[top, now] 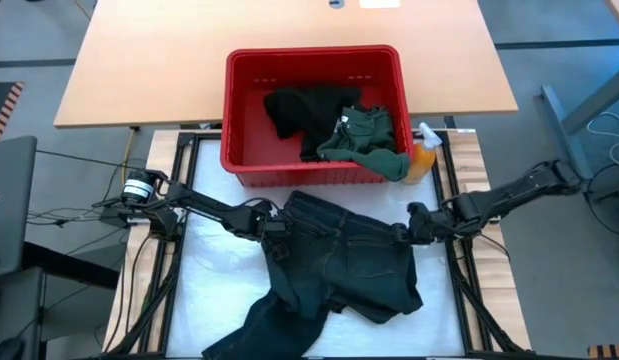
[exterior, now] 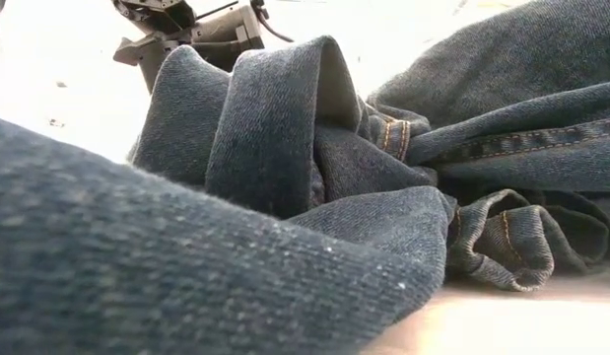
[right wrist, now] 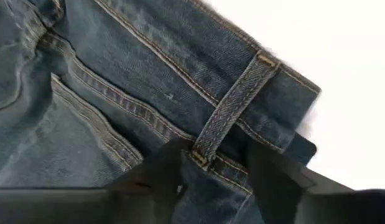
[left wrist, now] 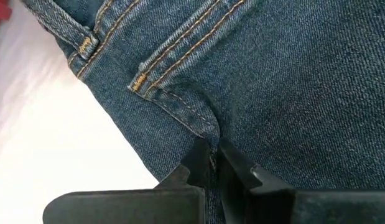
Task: Fold laundry
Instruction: Fold the black pants
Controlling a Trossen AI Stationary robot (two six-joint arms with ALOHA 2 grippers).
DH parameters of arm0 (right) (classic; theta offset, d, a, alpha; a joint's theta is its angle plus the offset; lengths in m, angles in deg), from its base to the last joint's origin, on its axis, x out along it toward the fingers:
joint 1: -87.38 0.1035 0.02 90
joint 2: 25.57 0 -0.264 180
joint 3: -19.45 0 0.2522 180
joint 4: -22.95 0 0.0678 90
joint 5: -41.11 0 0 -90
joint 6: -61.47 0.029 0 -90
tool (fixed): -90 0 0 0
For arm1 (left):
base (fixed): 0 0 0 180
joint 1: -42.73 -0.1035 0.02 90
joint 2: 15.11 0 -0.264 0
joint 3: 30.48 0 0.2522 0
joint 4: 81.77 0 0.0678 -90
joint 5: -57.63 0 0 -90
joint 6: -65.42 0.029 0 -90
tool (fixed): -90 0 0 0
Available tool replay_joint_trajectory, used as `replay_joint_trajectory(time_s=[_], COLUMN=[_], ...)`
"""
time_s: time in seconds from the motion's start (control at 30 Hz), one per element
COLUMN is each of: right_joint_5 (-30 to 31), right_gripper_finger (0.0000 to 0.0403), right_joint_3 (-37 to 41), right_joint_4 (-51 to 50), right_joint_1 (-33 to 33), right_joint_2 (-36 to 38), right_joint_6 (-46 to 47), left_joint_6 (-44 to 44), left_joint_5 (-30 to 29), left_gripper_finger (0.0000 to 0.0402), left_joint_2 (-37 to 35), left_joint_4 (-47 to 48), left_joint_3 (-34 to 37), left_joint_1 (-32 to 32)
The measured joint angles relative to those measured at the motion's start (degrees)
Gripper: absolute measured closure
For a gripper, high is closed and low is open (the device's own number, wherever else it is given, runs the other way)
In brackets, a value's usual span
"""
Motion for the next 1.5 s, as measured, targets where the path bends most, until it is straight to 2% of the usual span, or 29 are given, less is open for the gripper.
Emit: replay_joint_trajectory(time_s=[0.07, 0.17, 0.2, 0.33, 0.43, 0.53, 0.8, 0.97, 1.07, 1.17, 1.27, 1.33, 1.43, 1.5], right_joint_5=[1.15, 4.68, 6.34, 10.69, 9.59, 7.14, 6.96, 7.95, 5.94, -1.17, -8.07, -9.16, -9.68, -12.94], right_gripper_finger=[0.0258, 0.0353, 0.0368, 0.0368, 0.0367, 0.0367, 0.0367, 0.0367, 0.0367, 0.0366, 0.0366, 0.0366, 0.0366, 0.0366], right_joint_3=[0.18, 0.16, 0.16, -1.89, -6.64, -13.26, -35.93, -50.77, -60.69, -70.94, -82.32, -90.47, -102.97, -109.66], right_joint_4=[3.55, 10.29, 12.41, 22.54, 28.65, 32.86, 34.57, 37.02, 37.04, 37.09, 36.17, 36.04, 36.39, 36.85], right_joint_1=[-0.26, -1.58, -2.31, -6.50, -8.49, -9.23, -12.32, -18.46, -22.97, -26.94, -29.44, -30.77, -32.79, -33.97], right_joint_2=[-1.29, -2.35, -2.39, -1.06, 0.38, 1.33, -2.30, -10.59, -17.99, -26.39, -35.17, -40.22, -46.85, -50.50], right_joint_6=[-2.35, -7.75, -10.28, -22.43, -37.84, -53.69, -87.10, -101.07, -105.82, -107.08, -110.07, -113.72, -115.38, -115.30], left_joint_6=[0.07, 0.84, 1.24, 3.78, 7.58, 15.45, 35.14, 46.71, 49.68, 51.02, 56.58, 60.93, 62.39, 63.09], left_joint_5=[0.08, 1.07, 1.20, 0.34, -4.00, -7.98, -14.74, -14.69, -14.48, -11.37, -6.74, -6.70, -6.62, -5.29], left_gripper_finger=[0.0400, 0.0400, 0.0400, 0.0400, 0.0400, 0.0400, 0.0400, 0.0400, 0.0400, 0.0400, 0.0400, 0.0400, 0.0400, 0.0400], left_joint_2=[0.00, -0.06, -0.10, -3.73, -9.96, -17.73, -40.46, -48.35, -49.28, -47.81, -44.19, -40.99, -36.37, -33.29], left_joint_4=[-0.09, -0.48, -0.61, 0.25, 0.99, -0.17, -16.86, -28.43, -28.96, -28.02, -27.82, -27.42, -24.72, -21.67], left_joint_3=[0.00, 0.00, 0.00, 0.00, 0.00, 0.00, -4.40, -10.44, -16.23, -22.49, -29.84, -35.82, -46.08, -52.62], left_joint_1=[-0.19, -0.71, -0.88, -1.32, -1.33, -1.35, -2.76, -5.85, -8.07, -9.24, -9.82, -10.37, -11.60, -11.84])
